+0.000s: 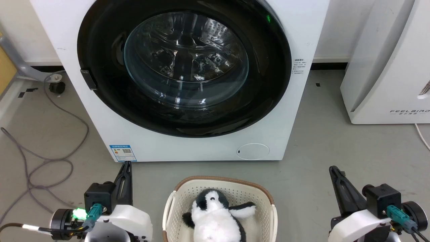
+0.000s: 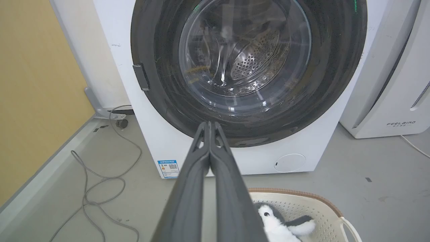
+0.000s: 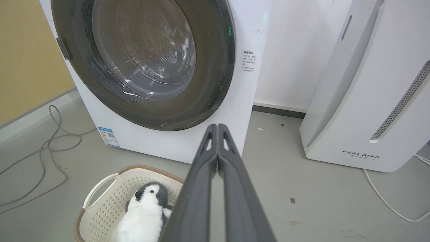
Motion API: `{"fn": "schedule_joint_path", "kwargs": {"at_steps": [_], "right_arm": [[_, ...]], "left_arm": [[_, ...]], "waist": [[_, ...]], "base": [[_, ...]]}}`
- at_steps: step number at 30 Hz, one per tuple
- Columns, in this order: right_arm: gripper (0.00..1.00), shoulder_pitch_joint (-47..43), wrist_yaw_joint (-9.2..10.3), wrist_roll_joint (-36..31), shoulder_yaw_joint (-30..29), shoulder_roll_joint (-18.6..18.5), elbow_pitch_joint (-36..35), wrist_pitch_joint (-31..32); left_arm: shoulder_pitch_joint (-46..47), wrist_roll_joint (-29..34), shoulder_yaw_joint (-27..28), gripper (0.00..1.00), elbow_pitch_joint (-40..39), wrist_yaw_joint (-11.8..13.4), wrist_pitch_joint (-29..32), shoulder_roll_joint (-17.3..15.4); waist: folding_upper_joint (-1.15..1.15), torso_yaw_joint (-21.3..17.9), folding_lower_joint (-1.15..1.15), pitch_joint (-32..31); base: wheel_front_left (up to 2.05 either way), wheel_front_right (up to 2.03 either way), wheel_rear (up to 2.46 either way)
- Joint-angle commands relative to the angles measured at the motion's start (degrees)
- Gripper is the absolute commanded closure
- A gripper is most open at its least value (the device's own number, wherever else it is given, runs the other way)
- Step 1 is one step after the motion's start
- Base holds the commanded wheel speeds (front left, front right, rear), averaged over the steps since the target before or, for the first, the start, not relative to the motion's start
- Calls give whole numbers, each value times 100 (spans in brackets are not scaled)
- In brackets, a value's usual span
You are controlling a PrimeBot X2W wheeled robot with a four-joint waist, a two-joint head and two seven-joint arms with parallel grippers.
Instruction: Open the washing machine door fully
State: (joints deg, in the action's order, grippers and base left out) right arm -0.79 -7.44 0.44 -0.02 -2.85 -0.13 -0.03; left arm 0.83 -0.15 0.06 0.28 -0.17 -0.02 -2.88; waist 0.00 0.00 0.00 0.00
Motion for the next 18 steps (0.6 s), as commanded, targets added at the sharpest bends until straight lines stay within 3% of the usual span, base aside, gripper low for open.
{"fn": "schedule_joint_path", "kwargs": {"at_steps": [1, 6, 7, 18], "right_arm": [[100, 79, -5, -44, 2, -3, 13, 3], [100, 79, -5, -44, 2, -3, 13, 3], [0, 0, 0, 0, 0, 0, 0, 0], [0, 2, 0, 156, -80, 0, -38, -97]], "left_arm": [[-83, 15, -6, 100, -28, 17, 2, 1], [-83, 15, -6, 100, -28, 17, 2, 1], [0, 0, -1, 0, 0, 0, 0, 0], [20, -1, -51, 0, 30, 82, -97, 0]], "waist": [[0, 0, 0, 0], [0, 0, 0, 0], [0, 0, 0, 0], [0, 0, 0, 12]], "base": [[0, 0, 0], [0, 0, 0], [0, 0, 0], [0, 0, 0]]}}
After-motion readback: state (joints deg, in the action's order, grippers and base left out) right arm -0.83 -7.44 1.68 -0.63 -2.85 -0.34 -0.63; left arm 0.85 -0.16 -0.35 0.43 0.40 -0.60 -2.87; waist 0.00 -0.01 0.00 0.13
